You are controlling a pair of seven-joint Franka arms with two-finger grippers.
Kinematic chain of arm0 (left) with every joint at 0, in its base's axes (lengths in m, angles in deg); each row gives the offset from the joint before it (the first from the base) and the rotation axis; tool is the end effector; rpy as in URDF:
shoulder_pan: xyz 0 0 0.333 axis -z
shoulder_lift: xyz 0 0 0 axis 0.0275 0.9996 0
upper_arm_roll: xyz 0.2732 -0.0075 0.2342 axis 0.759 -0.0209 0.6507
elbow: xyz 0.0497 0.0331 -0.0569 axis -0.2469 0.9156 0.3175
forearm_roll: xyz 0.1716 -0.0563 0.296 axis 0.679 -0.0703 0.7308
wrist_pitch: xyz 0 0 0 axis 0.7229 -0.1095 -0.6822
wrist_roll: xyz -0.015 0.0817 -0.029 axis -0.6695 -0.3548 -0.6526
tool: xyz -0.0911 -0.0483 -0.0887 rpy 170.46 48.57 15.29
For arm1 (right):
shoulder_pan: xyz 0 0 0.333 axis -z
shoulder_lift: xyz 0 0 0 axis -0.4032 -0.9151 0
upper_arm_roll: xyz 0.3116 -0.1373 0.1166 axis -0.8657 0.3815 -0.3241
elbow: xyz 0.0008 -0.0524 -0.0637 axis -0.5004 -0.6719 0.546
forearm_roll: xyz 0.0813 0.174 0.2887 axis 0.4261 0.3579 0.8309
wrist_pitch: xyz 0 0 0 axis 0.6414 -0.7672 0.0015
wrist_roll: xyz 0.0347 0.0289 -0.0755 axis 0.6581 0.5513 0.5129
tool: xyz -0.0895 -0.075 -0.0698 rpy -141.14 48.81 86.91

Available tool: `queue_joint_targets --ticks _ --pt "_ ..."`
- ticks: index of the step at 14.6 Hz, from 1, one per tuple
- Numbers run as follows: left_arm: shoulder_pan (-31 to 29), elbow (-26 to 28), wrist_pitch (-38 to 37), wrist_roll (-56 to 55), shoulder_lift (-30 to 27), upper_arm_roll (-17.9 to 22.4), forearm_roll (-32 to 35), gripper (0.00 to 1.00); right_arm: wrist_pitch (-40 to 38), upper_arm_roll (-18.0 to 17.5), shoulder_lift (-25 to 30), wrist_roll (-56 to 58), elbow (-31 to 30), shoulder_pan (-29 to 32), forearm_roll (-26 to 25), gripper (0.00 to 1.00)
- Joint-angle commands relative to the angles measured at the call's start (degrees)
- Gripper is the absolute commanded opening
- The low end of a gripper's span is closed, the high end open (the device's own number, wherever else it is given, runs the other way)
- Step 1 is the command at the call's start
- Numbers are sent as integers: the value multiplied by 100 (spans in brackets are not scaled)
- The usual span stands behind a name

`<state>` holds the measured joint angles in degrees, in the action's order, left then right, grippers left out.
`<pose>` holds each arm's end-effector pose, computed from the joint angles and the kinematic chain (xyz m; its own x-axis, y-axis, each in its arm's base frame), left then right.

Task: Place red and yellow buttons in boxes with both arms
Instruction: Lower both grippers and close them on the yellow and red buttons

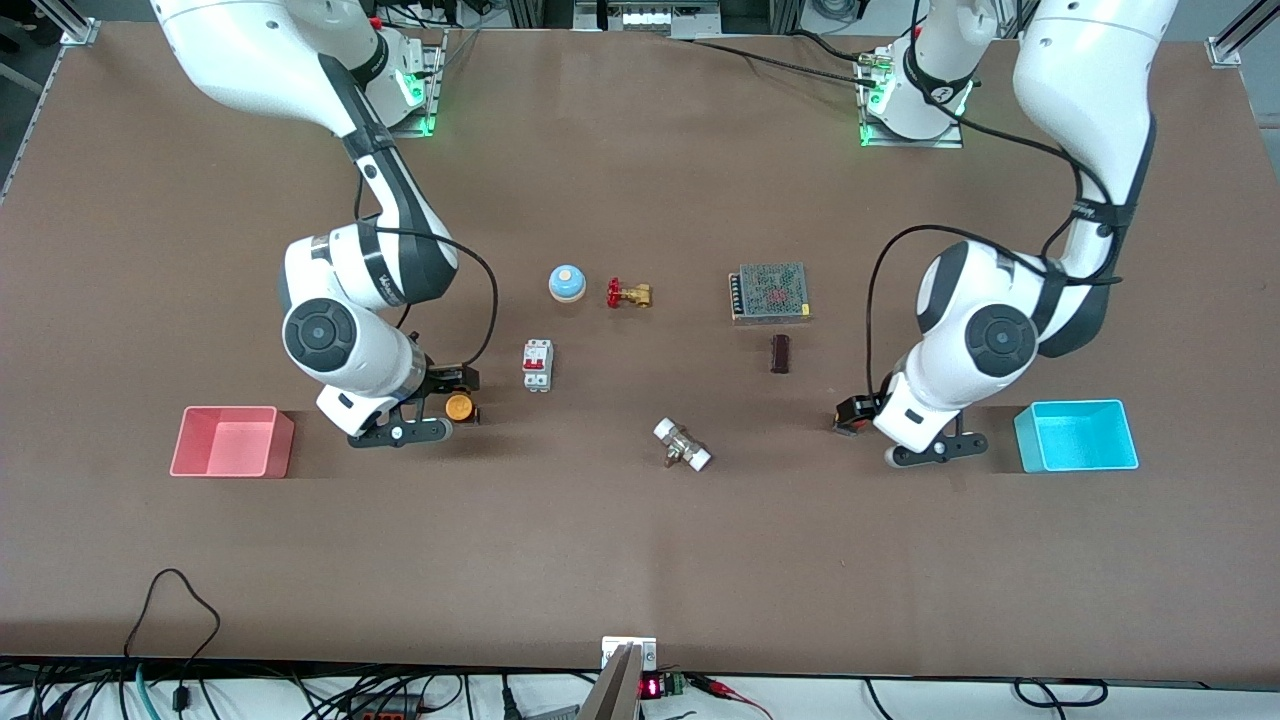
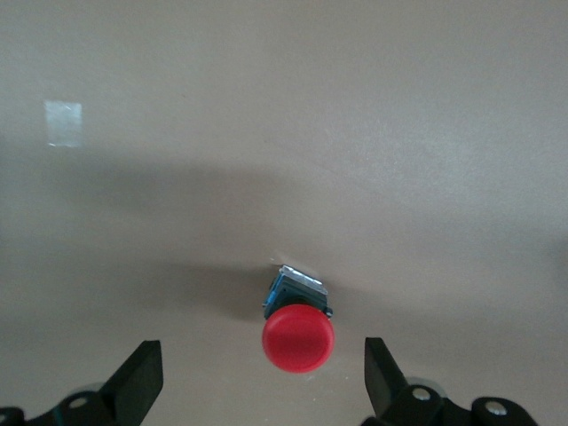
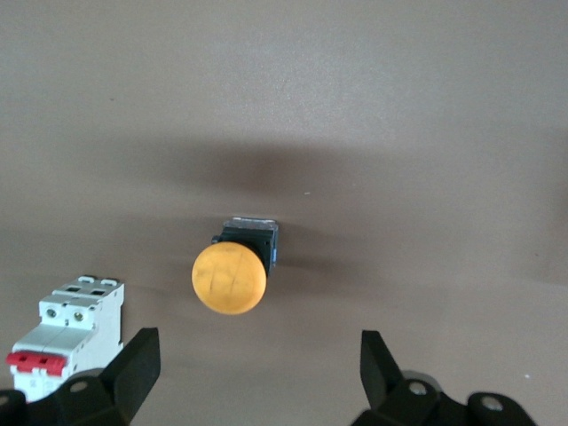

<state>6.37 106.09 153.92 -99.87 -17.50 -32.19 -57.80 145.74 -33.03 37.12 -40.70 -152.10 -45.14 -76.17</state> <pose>0.6320 -0.1612 0.3003 0.9795 0.1968 -0.0421 0.1977 -0.9801 0.0184 0.6250 0.2244 0.3093 0.9891 0.1075 -0.1010 0.1087 -0.9941 0.0064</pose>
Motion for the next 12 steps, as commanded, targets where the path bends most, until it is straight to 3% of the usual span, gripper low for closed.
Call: queue_joint_targets --ticks 1,4,12 --pt "145 -75 139 -289 246 9 136 100 -26 42 -294 -92 282 -35 59 100" --pt "163 -75 157 -333 325 9 136 96 175 33 -452 -92 282 -43 68 100" --pt "137 -92 157 -342 325 18 136 51 440 33 -681 -276 361 -43 86 100"
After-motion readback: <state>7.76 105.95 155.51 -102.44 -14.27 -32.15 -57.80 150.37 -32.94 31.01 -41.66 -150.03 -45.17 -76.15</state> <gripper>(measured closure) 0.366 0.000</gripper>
